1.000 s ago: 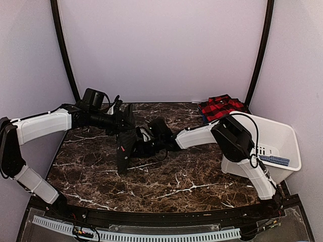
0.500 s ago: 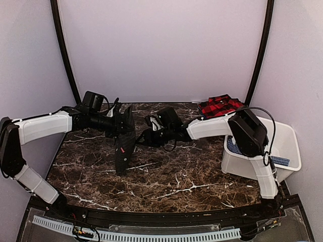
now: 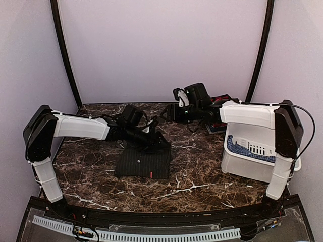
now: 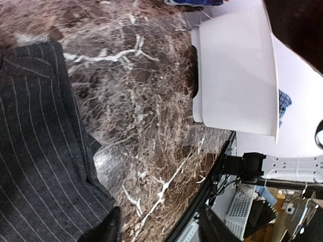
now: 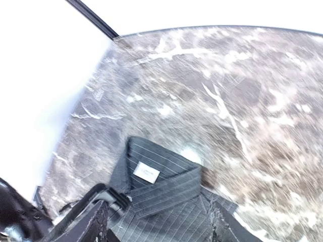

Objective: Fold and stack the long sleeve shirts
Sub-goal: Turn over the square-folded shirt at the center of the board, then smooth out the square-folded shirt at the center of the board.

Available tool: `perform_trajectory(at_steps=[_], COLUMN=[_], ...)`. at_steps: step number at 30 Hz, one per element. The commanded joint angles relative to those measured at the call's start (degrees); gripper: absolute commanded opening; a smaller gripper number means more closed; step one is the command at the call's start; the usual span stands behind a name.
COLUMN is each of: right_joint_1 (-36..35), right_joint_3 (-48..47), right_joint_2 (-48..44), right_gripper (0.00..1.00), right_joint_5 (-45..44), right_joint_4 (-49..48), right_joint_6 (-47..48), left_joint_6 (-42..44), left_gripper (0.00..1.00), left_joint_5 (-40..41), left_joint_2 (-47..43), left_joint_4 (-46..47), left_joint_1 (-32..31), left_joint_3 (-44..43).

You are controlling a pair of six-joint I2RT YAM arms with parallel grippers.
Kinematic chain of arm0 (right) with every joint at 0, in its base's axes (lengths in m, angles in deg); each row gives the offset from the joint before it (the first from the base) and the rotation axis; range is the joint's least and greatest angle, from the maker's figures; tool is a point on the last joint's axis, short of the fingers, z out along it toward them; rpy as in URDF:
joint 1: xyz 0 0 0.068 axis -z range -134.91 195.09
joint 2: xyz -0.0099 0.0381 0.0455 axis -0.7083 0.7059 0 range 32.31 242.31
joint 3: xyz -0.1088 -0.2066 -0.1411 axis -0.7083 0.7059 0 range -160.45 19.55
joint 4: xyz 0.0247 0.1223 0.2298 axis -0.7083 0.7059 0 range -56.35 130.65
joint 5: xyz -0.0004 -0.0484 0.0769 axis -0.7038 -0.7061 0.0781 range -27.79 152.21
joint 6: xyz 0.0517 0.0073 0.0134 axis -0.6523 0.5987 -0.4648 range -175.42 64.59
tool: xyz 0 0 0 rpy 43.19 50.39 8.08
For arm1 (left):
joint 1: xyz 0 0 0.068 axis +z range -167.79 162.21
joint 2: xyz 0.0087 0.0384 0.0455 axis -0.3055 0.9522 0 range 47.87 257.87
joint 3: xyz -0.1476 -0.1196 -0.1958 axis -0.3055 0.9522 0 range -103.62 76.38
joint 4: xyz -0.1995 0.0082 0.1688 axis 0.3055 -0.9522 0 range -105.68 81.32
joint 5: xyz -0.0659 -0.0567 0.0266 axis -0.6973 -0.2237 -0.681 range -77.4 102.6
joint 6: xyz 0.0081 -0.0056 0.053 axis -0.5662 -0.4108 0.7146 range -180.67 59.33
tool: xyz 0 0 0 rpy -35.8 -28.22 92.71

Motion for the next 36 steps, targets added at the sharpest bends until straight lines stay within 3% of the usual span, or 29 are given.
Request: perform_trajectory(at_steps=[1, 8, 15, 19, 30, 36], right_joint_1=[-0.1, -0.3, -2.6, -4.3, -6.9, -8.4], right_joint_3=[4.2, 7.8, 9.1, 8.1, 5.4, 3.9], right_joint_2=[-2.4, -2.6, 0.8, 3.3, 9.4, 11.5], right_gripper=[0.65, 0.66, 0.66, 0.65, 0.62, 0.59], right_joint_5=[-5.0, -4.9, -5.7, -7.2, -7.9, -8.6], right_joint_4=[5.2, 7.8, 11.7, 14.0, 15.9, 16.5], right_joint_6=[2.8, 3.4, 4.5, 5.3, 5.0, 4.9], left_joint_6=[-1.8, -0.8, 3.2, 6.4, 11.6, 12.1], left_gripper=[0.55, 0.56, 0.56, 0.61, 0.66, 0.65], left_joint_5=[0.4, 8.4, 13.8, 15.5, 6.6, 6.0], left_joint_2=[-0.8, -7.1, -16.0, -18.7, -14.0, -9.9], left_joint_4=[3.2, -2.1, -8.7, -12.0, -9.5, -8.1], left_joint_1=[-0.7, 2.3, 10.9, 14.6, 16.8, 15.4], left_joint_3=[-3.8, -0.2, 9.6, 13.2, 17.9, 17.7])
